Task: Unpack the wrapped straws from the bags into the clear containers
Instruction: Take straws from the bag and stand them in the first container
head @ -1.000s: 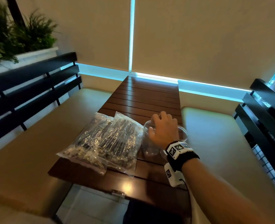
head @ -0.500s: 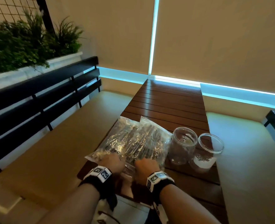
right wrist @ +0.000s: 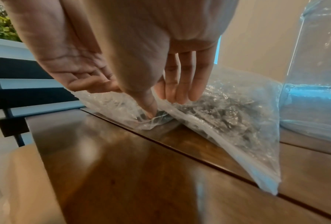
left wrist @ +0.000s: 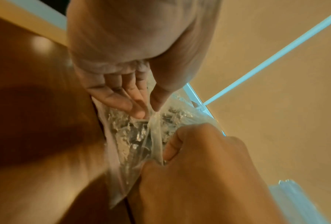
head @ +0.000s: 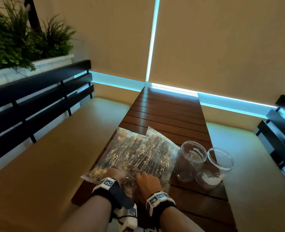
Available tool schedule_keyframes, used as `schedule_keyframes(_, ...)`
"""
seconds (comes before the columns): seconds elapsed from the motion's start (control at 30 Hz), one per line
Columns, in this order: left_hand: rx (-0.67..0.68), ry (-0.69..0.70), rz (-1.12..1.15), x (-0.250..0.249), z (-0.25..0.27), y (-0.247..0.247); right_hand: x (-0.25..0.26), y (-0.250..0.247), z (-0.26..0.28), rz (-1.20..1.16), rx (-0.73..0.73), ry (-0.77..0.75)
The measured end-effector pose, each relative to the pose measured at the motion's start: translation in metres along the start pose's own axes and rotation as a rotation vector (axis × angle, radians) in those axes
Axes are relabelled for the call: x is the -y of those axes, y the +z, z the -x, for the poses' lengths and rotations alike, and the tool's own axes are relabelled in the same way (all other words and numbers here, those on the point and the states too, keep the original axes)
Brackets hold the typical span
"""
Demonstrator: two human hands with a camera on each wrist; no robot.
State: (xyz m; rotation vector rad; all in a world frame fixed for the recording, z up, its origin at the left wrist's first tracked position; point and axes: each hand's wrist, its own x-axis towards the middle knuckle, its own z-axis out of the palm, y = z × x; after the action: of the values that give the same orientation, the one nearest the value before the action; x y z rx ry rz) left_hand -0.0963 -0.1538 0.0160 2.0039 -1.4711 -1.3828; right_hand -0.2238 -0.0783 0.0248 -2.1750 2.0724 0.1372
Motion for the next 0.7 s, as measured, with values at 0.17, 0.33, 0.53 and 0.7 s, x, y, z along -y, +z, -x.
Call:
schedule_keyframes(0.17, -0.019, 0.017, 0.262, -0.017, 0.011, -0.005, 0.005, -0.014, 0.001, -0.096, -0.101, 0.041)
schedule_keyframes(0.33, 0.057, 0.238, 0.318, -0.061, 0.029, -0.041, 0.003, -0.064, -0.002, -0.399, -0.348, 0.125)
schedule_keyframes(0.53, 0.246, 0.256, 0.323, -0.099, 0.073, -0.048, -0.008, -0.116, -0.009, -0.694, -0.420, 0.152)
schedule_keyframes(0.7, 0.163, 0.276, 0.317, -0.115, 0.090, -0.051, -0.020, -0.126, -0.001, -0.926, -0.338, 0.195)
